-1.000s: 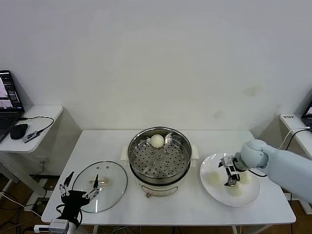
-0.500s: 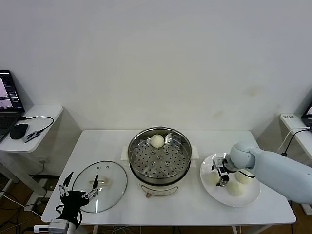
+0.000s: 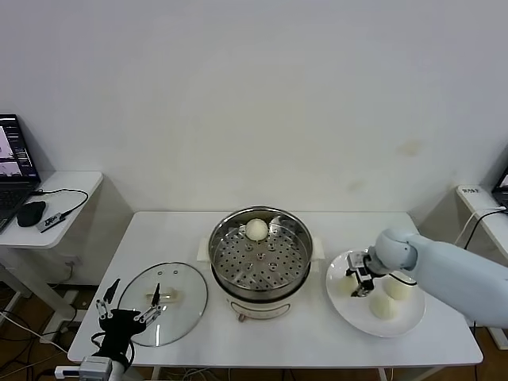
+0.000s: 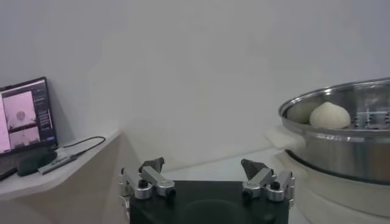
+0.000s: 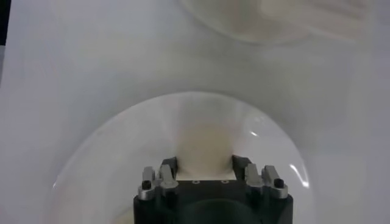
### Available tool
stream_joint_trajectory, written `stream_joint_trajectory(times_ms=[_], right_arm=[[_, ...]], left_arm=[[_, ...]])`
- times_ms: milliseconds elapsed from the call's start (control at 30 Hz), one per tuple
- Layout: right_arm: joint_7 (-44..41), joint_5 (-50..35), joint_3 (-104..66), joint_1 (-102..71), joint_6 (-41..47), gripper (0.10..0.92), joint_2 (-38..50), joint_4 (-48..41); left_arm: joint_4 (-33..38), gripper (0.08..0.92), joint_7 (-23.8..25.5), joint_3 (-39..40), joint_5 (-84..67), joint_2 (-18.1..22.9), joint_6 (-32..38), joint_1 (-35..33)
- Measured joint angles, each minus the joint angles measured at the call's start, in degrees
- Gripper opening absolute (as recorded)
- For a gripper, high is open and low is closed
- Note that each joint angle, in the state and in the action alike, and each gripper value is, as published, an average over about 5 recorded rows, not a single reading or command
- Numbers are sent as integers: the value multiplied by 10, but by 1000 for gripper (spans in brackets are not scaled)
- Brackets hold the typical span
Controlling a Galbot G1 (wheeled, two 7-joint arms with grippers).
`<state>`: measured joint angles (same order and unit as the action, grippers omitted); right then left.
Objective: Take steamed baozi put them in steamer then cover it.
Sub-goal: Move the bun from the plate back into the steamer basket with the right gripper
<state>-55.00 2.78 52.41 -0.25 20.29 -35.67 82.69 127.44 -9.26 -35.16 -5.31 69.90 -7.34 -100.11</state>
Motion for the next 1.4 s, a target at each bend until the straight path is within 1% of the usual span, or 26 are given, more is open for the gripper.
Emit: stream_joint_trajectory(times_ms=[333,600,767,933,1167,1400], right_arm=[[-23,-43,31,103,14,586,43,49],[-20,-104,99,242,36,593,26,76],[-6,-151,137,311,56,592,-19,80],[13,-202,159,345,80,594,-82,74],[44,-255,170,345,110,594,-182,43],[65,-279,173,316,135,594,-274,-7]], left_arm=[[8,823,-1,10,-1,-4,-2,5],[15,823,-2,11,-3,-9,-2,7],[13,823,-2,8,-3,-9,-1,6],[13,823,-3,3,-3,-10,0,7],[14,823,-3,-5,-4,-7,1,6],[15,823,-3,-8,-4,-1,1,8]])
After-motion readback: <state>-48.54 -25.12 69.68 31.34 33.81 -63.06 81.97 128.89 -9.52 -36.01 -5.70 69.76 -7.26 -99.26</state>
